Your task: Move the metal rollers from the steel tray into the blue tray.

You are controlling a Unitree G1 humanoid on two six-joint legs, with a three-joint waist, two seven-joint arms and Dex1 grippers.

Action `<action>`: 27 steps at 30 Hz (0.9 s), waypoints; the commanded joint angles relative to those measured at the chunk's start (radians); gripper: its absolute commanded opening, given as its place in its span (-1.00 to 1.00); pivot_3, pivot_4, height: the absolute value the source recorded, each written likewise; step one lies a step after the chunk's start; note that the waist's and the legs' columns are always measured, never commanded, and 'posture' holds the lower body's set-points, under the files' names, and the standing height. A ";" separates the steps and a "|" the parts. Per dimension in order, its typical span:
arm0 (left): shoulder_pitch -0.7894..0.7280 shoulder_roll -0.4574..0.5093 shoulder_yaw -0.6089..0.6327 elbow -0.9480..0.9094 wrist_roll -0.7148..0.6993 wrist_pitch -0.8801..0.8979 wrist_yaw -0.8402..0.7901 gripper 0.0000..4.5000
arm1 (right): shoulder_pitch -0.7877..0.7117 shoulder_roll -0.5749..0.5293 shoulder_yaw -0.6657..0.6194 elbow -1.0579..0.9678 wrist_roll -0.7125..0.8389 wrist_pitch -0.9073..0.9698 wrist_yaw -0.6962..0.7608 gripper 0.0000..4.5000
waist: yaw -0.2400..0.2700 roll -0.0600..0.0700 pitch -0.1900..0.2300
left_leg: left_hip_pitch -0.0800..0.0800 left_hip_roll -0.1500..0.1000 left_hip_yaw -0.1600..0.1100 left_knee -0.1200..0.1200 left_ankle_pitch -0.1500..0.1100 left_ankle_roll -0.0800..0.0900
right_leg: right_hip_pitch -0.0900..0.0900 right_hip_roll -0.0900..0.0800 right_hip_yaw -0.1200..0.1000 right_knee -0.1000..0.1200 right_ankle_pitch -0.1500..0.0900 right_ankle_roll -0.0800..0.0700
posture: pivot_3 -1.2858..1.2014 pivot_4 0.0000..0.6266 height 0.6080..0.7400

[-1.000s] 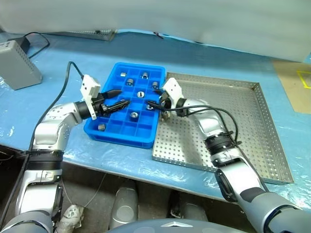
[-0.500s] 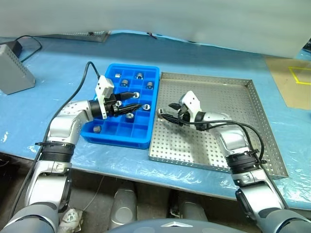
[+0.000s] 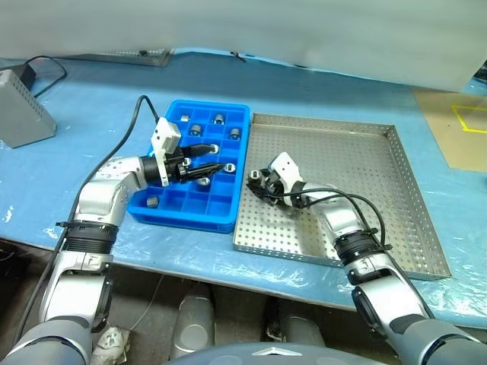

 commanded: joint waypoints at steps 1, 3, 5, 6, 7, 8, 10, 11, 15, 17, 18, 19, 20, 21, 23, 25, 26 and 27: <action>-0.001 0.007 0.010 -0.042 -0.006 0.005 0.005 0.53 | 0.008 0.009 -0.010 0.006 0.008 -0.019 0.009 0.15 | 0.000 0.000 0.000 | 0.001 0.000 0.000 0.000 0.000 0.000 | 0.000 0.000 0.000 0.000 0.000 0.000 | 0.25 -0.52 1.00; 0.000 0.007 0.010 -0.044 -0.007 0.008 0.007 0.53 | 0.012 0.009 -0.010 -0.006 0.009 -0.018 0.012 -0.08 | 0.000 0.000 0.000 | 0.001 0.000 0.000 0.000 0.000 0.000 | 0.001 0.000 0.000 0.000 0.000 0.000 | 0.24 -0.52 1.00; 0.001 0.006 0.010 -0.045 -0.007 0.010 0.007 0.53 | 0.010 0.005 -0.003 -0.009 -0.013 -0.020 -0.008 -0.27 | 0.000 0.000 0.000 | 0.001 0.000 0.000 0.000 0.000 0.000 | 0.001 0.000 0.000 0.000 0.000 0.000 | 0.24 -0.52 1.00; 0.001 0.006 0.010 -0.045 -0.007 0.011 0.007 0.53 | 0.009 0.005 -0.004 -0.012 -0.012 -0.020 -0.007 -0.27 | 0.000 0.000 0.000 | 0.001 0.000 0.000 0.000 0.000 0.000 | 0.001 0.000 0.000 0.000 0.000 0.000 | 0.24 -0.52 1.00; 0.001 0.006 0.011 -0.045 -0.007 0.012 0.007 0.53 | 0.009 0.006 -0.006 -0.014 -0.010 -0.020 -0.003 -0.27 | 0.000 0.000 0.000 | 0.001 0.000 0.000 0.000 0.000 0.000 | 0.001 0.000 0.000 0.000 0.000 0.000 | 0.24 -0.52 1.00; 0.001 0.006 0.011 -0.044 -0.008 0.013 0.007 0.53 | 0.013 0.001 -0.004 -0.035 -0.001 -0.014 0.016 -0.27 | 0.000 0.000 0.000 | 0.001 0.000 0.000 0.000 0.000 0.000 | 0.001 0.000 0.000 0.000 0.000 0.000 | 0.24 -0.52 1.00; -0.002 0.009 0.014 -0.042 -0.010 0.016 0.003 0.53 | 0.010 -0.011 -0.002 -0.077 -0.006 0.010 0.020 -0.27 | 0.000 0.000 0.000 | 0.001 0.000 0.000 0.000 0.000 0.001 | 0.001 0.000 0.000 0.000 0.000 0.000 | 0.24 -0.52 1.00; -0.003 0.013 0.015 -0.044 -0.013 0.020 -0.001 0.53 | 0.010 -0.023 -0.001 -0.117 -0.001 0.028 0.036 -0.27 | 0.000 0.000 0.000 | 0.000 0.000 0.000 0.000 0.000 0.001 | 0.000 0.000 0.000 0.000 0.000 0.000 | 0.24 -0.52 1.00; -0.014 0.027 0.034 -0.043 -0.021 0.025 -0.005 0.53 | 0.010 -0.064 -0.005 -0.306 0.045 0.130 0.105 -0.27 | 0.001 0.000 0.000 | -0.001 0.000 0.000 0.000 0.000 0.001 | 0.000 0.000 0.000 -0.001 0.000 0.000 | 0.25 -0.52 1.00; -0.017 0.039 0.047 -0.032 -0.020 0.020 -0.001 0.53 | -0.004 -0.076 -0.006 -0.417 0.086 0.203 0.145 -0.27 | 0.001 0.000 0.000 | -0.001 0.000 0.000 -0.001 0.000 0.001 | -0.001 0.000 0.000 -0.001 0.000 0.000 | 0.26 -0.52 1.00; -0.014 0.045 0.052 -0.031 -0.020 0.019 0.000 0.53 | -0.013 -0.074 -0.006 -0.460 0.112 0.242 0.162 -0.27 | 0.001 0.000 0.000 | -0.001 0.000 0.000 -0.001 0.000 0.001 | -0.001 0.000 0.000 -0.001 0.000 0.000 | 0.26 -0.52 1.00; -0.006 0.052 0.057 -0.038 -0.022 0.023 0.001 0.53 | -0.022 -0.070 0.001 -0.500 0.141 0.286 0.182 -0.27 | 0.000 0.000 0.000 | -0.001 0.000 0.000 -0.001 0.000 0.001 | -0.001 0.001 0.000 -0.001 0.000 0.000 | 0.27 -0.52 1.00; 0.004 0.059 0.062 -0.051 -0.027 0.029 0.001 0.53 | -0.027 -0.066 0.011 -0.533 0.164 0.325 0.201 -0.27 | 0.000 0.000 0.000 | -0.001 0.001 0.000 -0.001 0.000 0.001 | -0.001 0.001 0.000 -0.001 0.000 0.000 | 0.28 -0.52 1.00; 0.022 0.070 0.066 -0.072 -0.033 0.041 -0.001 0.53 | -0.026 -0.060 0.029 -0.560 0.184 0.359 0.222 -0.27 | 0.001 0.000 0.000 | 0.000 0.001 0.000 -0.002 0.000 0.001 | -0.001 0.001 0.000 -0.001 0.000 0.000 | 0.29 -0.52 1.00; 0.063 0.093 0.072 -0.116 -0.044 0.062 -0.009 0.53 | -0.018 -0.047 0.060 -0.587 0.210 0.407 0.246 -0.27 | 0.004 0.000 0.000 | 0.000 0.001 0.000 -0.003 0.000 0.001 | -0.001 0.001 0.000 -0.002 0.000 0.000 | 0.31 -0.52 1.00; 0.119 0.124 0.085 -0.170 -0.060 0.085 -0.010 0.53 | -0.018 -0.026 0.086 -0.573 0.213 0.422 0.250 -0.27 | 0.006 0.000 0.000 | 0.000 0.000 0.000 -0.004 0.000 0.001 | -0.001 0.001 0.000 -0.003 0.000 0.000 | 0.34 -0.52 1.00; 0.148 0.139 0.097 -0.195 -0.068 0.098 -0.006 0.53 | -0.021 -0.019 0.100 -0.561 0.209 0.420 0.257 -0.27 | 0.010 0.000 0.000 | -0.001 0.000 0.000 -0.004 -0.001 0.001 | -0.001 0.001 0.000 -0.003 0.000 0.000 | 0.35 -0.52 1.00; 0.172 0.152 0.110 -0.217 -0.077 0.110 0.000 0.53 | -0.025 -0.015 0.113 -0.552 0.206 0.418 0.263 -0.27 | 0.013 0.000 0.000 | -0.002 0.000 0.000 -0.004 -0.001 0.001 | -0.001 0.001 0.000 -0.004 0.000 0.000 | 0.37 -0.52 1.00</action>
